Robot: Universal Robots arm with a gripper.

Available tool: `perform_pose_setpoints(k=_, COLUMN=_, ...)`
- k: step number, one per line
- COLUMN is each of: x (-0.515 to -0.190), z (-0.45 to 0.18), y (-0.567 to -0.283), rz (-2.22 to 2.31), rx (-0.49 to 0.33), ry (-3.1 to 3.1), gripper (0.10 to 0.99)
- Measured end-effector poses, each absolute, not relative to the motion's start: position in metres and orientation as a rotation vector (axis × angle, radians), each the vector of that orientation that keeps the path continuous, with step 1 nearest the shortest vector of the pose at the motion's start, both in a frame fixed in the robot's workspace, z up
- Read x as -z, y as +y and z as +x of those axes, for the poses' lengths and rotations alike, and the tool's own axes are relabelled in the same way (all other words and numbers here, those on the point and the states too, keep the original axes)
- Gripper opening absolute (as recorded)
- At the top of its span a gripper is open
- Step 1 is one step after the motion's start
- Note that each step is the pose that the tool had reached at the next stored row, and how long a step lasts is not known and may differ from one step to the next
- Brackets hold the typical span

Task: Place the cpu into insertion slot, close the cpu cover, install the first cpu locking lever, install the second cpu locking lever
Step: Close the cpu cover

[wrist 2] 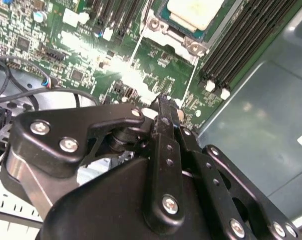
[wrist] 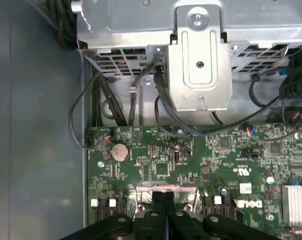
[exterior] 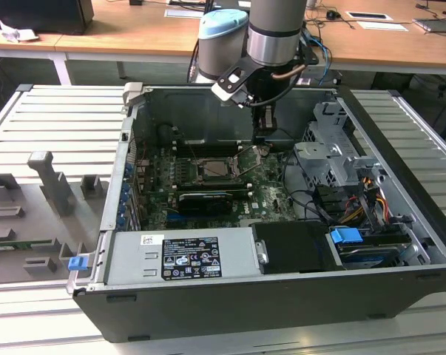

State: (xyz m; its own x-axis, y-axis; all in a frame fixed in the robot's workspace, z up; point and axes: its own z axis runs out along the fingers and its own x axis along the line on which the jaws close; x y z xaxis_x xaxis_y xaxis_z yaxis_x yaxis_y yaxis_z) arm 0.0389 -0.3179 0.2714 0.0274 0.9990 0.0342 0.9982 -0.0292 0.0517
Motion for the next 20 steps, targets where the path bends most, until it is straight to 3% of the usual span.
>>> perform_pose_setpoints(k=20, x=-0.271, z=0.065, y=-0.318, rz=2.242, rx=-0.095, ry=2.180, gripper=0.106)
